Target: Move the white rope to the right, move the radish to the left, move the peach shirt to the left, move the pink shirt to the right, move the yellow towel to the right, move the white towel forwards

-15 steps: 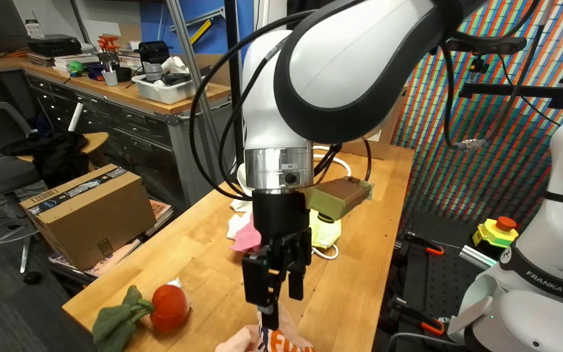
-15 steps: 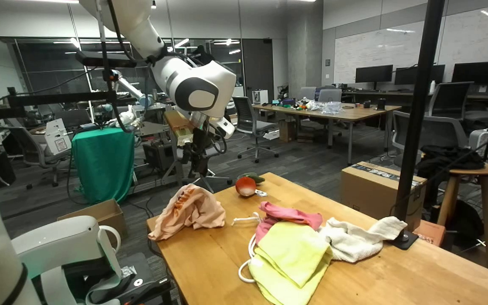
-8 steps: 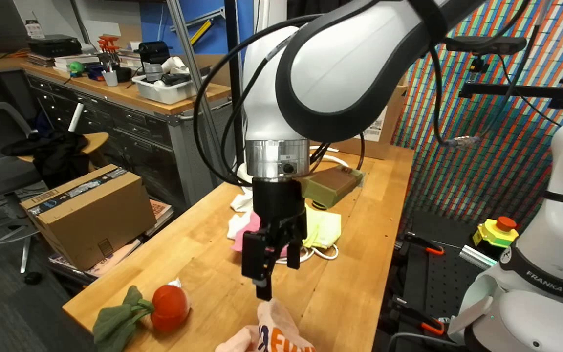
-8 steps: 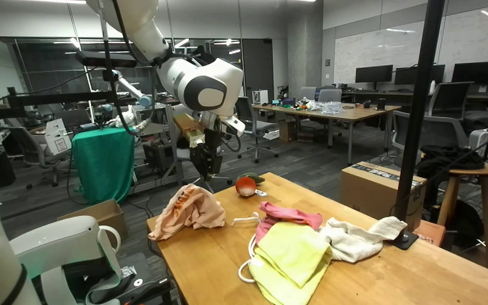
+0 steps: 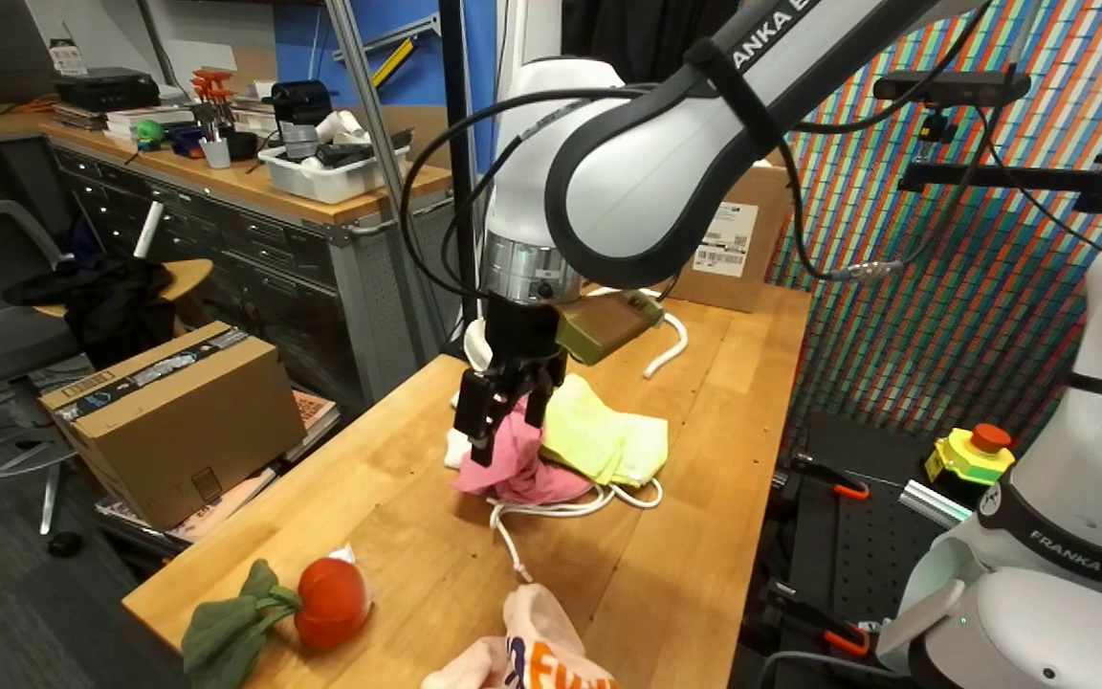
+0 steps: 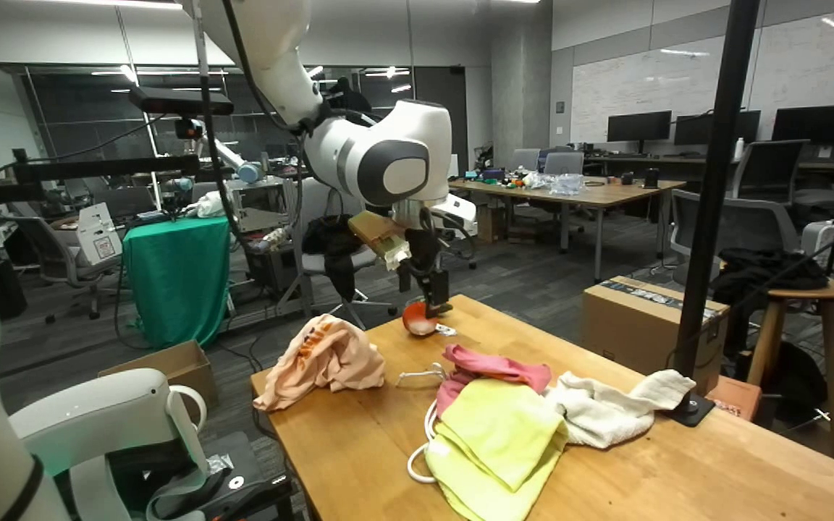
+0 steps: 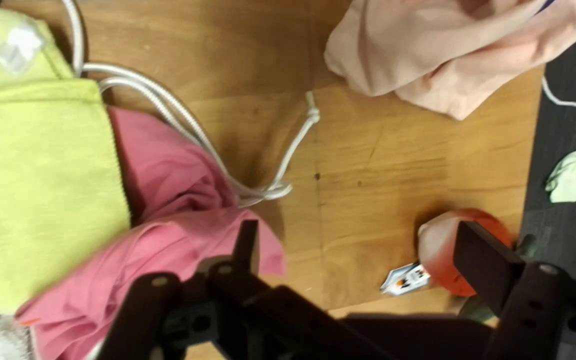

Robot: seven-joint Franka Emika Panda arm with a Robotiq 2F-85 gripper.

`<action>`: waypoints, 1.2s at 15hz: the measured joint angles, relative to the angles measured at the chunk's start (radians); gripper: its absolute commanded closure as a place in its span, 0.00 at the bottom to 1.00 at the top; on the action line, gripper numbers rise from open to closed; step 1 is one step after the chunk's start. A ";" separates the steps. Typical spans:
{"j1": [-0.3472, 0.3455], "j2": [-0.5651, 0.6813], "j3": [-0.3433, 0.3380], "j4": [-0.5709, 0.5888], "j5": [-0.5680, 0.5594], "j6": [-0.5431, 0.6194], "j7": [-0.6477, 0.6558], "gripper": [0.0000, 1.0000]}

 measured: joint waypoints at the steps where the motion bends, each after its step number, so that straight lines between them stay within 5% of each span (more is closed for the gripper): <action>1: -0.006 0.014 -0.014 0.002 -0.038 0.022 0.020 0.00; 7: -0.019 0.139 -0.117 0.059 -0.248 0.074 0.183 0.00; 18: -0.011 0.262 -0.146 0.166 -0.265 0.051 0.269 0.00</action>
